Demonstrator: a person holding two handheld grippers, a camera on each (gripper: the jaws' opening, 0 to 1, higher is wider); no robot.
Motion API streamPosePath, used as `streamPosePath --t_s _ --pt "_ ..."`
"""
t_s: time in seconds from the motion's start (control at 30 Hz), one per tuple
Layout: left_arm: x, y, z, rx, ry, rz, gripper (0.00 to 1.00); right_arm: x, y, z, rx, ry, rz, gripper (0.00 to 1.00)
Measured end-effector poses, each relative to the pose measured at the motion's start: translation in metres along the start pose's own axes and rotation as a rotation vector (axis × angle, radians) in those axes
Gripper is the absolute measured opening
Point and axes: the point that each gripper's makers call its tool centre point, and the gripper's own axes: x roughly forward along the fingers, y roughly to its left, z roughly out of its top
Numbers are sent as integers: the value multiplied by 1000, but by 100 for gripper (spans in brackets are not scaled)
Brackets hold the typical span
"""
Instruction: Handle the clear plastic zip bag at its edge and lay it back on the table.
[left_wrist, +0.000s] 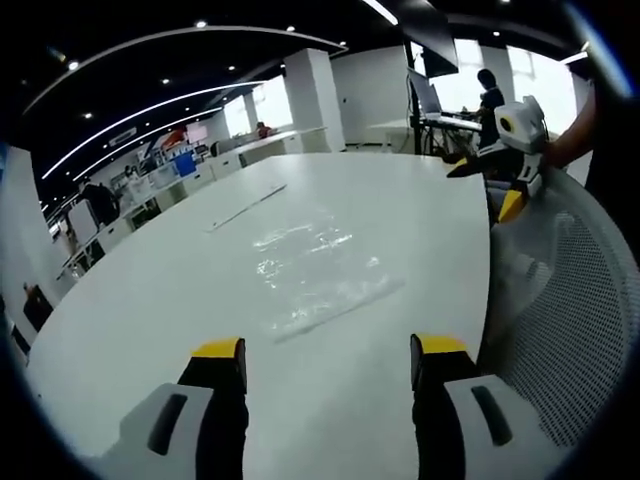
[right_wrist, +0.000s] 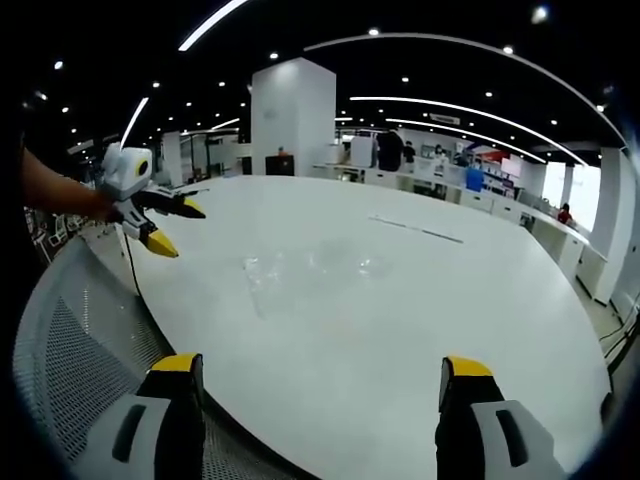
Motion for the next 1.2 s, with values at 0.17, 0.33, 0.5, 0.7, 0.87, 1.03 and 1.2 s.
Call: streamPosePath --t_s 0.17,0.33,0.5,0.7,0.87,1.03,1.2 --pt "3 3 0 6 6 -10 66 0 -1 0 3 0 -4 99" --pt "7 6 1 14 10 -21 65 0 -2 -1 5 -1 -5 99" --pt "11 8 5 28 13 -32 64 0 -2 -1 7 0 -8 98" --pt "15 8 4 38 22 -47 63 0 -2 0 10 0 -11 98" --pt "17 10 3 40 26 -52 63 0 -1 0 11 1 -9 98" --pt "20 13 1 44 32 -57 62 0 0 1 10 0 -8 98" --pt "22 16 0 53 34 -59 62 -1 0 1 10 0 -7 99"
